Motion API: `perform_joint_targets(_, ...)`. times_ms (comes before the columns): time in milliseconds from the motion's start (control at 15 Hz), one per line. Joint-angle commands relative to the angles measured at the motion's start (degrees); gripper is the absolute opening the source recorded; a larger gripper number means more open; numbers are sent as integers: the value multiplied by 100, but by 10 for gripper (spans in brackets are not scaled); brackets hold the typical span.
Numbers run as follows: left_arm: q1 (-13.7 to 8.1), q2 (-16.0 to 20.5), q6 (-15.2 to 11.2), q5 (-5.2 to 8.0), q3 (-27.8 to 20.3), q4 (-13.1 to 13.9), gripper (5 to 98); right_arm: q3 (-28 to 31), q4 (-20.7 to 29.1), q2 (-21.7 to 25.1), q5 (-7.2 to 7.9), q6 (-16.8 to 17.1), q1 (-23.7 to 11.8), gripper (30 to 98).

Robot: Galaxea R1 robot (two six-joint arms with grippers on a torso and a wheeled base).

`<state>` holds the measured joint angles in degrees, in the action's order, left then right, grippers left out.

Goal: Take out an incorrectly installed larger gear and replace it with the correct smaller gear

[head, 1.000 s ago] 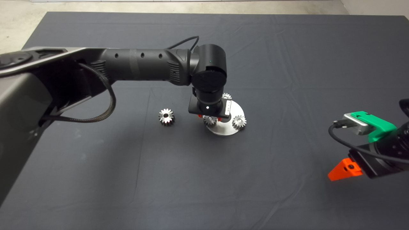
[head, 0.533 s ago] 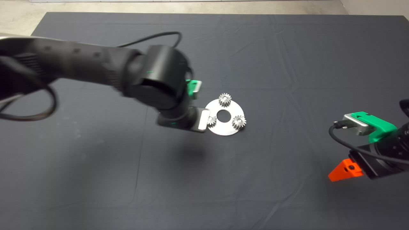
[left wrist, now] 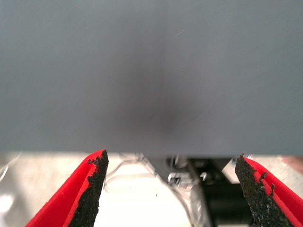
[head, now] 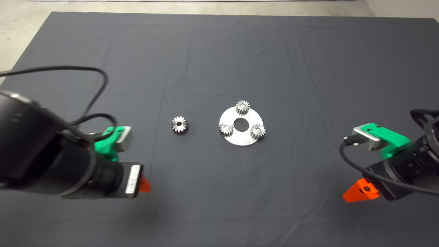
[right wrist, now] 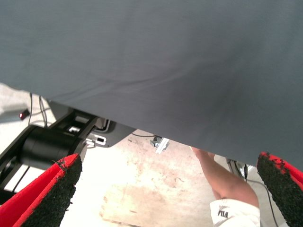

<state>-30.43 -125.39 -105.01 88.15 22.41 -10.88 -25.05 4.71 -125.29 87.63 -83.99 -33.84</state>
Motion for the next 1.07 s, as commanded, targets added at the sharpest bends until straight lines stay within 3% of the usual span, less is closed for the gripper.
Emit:
perform_joint_targets(0,-157,238,224,229,-221,358,680,189,205,-124,650,-30,-79,977)
perform_joint_targets(1000,-157,291,226,194,-221,385,931,257,188,-124,650,-30,-88,977)
